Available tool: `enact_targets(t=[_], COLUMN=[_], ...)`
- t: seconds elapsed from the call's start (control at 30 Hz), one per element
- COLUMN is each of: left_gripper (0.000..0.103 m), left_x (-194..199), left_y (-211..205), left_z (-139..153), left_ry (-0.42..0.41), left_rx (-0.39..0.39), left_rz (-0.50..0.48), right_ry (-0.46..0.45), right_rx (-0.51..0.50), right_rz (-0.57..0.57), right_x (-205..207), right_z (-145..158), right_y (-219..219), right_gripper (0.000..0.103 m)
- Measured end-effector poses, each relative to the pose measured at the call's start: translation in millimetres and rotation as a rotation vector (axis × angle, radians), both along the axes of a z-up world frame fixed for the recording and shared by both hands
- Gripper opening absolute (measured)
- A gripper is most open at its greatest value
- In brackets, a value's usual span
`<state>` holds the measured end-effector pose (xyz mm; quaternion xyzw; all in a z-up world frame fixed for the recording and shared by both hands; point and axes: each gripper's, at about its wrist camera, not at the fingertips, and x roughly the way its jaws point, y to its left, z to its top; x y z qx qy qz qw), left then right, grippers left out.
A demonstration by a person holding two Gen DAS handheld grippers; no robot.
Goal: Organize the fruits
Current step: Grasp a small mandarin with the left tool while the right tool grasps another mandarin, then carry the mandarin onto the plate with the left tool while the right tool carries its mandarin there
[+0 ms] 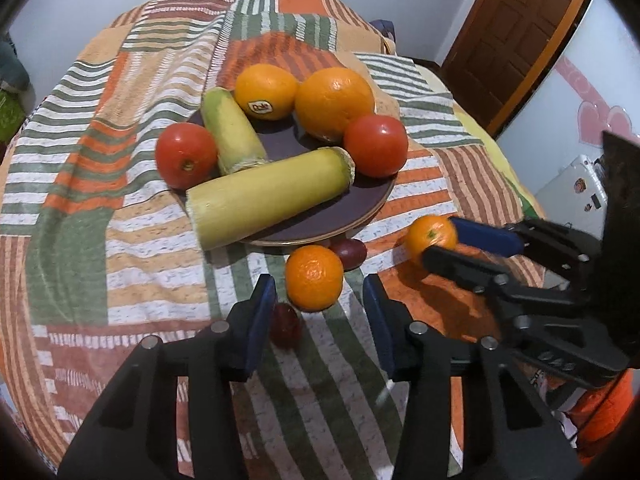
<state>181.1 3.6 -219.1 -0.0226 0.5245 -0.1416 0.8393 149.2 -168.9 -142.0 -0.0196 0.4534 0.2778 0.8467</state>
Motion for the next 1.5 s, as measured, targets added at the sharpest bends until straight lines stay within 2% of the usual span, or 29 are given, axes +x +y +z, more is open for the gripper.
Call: enact_targets(t=[0.1, 0.27, 0.43, 0.63, 1.1, 1.3, 1.5], left_gripper=[0.043, 0.033, 0.033, 0.033, 0.033, 0.033, 0.033], left_x=[6, 15, 15, 11, 20, 34, 50], left_y=[-3, -4, 1, 11, 21, 24, 28], left_z=[-5, -15, -16, -2, 55, 59, 53], left_ry=[0.005, 0.03, 0.029, -0.007, -0.162, -0.184, -0.176], left_rx=[0.01, 0.017, -0.004, -0.016, -0.054, -0.061, -0.057], left_rz=[-0.003, -0.005, 0.001, 0.022, 0.047, 0.062, 0.075], right_ry=[-0.007, -0.01, -0.019, -0.04, -0.141, -0.172, -0.161], right_rx=[0.002, 0.007, 0.006, 0.01, 0.054, 0.063, 0.061], right_rz=[-0.011, -0.024, -0.021, -0.021, 0.007, 0.014, 0.025], right_x=[2, 5, 8, 12, 26, 37, 51], right_z=[3, 4, 7, 14, 45, 51, 45], right_y=[-3, -6, -5, -3, 16, 24, 33], right_gripper=[0.031, 0.031, 0.031, 0.031, 0.031, 0.031, 0.031])
